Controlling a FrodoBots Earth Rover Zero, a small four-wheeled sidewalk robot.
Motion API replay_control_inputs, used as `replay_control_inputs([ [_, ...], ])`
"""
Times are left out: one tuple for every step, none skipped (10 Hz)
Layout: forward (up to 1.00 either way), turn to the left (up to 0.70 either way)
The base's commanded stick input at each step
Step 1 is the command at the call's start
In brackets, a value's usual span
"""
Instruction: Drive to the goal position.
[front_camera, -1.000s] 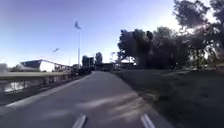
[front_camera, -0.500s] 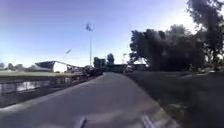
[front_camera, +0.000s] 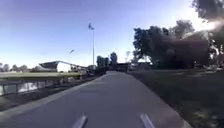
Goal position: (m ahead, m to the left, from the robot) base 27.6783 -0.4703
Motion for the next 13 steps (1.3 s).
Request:
replay_control_inputs([
  [1.00, 0.00],
  [1.00, 0.00],
  [1.00, -0.05],
  [1.00, -0.16],
  [1.00, -0.27],
  [1.00, -0.27],
  [1.00, -0.27],
  [1.00, -0.21],
  [1.00, -0.10],
  [1.00, 0.00],
  [1.00, 0.00],
  [1.00, 0.00],
  [1.00, 0.00],
])
